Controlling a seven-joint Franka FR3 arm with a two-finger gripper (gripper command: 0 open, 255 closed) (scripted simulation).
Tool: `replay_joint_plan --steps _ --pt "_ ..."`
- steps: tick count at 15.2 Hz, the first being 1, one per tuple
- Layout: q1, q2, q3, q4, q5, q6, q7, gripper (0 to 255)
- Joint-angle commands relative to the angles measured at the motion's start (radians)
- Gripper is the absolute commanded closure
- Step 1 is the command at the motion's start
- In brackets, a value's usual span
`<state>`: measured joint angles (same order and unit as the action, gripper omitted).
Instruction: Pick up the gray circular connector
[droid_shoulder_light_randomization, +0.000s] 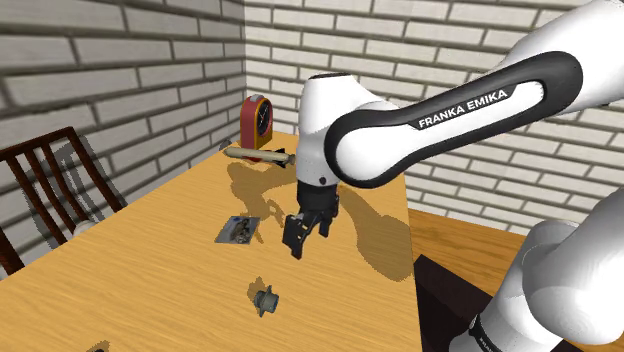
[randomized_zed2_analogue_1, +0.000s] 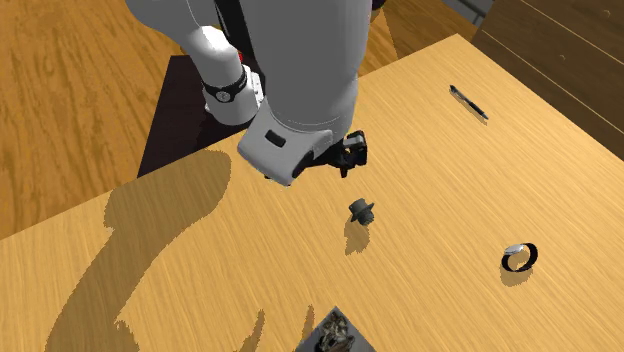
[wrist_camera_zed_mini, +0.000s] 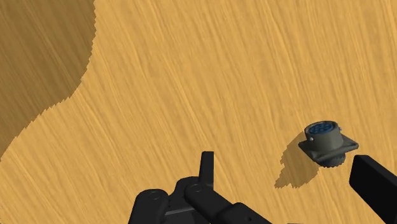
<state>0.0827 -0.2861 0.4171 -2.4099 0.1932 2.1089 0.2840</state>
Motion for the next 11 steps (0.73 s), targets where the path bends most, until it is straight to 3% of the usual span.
replay_joint_plan --steps 1,8,11 --pt "0.005 0.079 0.037 0.029 -0.014 0.051 0.053 0" --pt "0.031 0.366 0.105 0.163 -0.144 0.184 0.236 0" --pt "0.04 0.409 0.103 0.168 -0.17 0.218 0.259 0"
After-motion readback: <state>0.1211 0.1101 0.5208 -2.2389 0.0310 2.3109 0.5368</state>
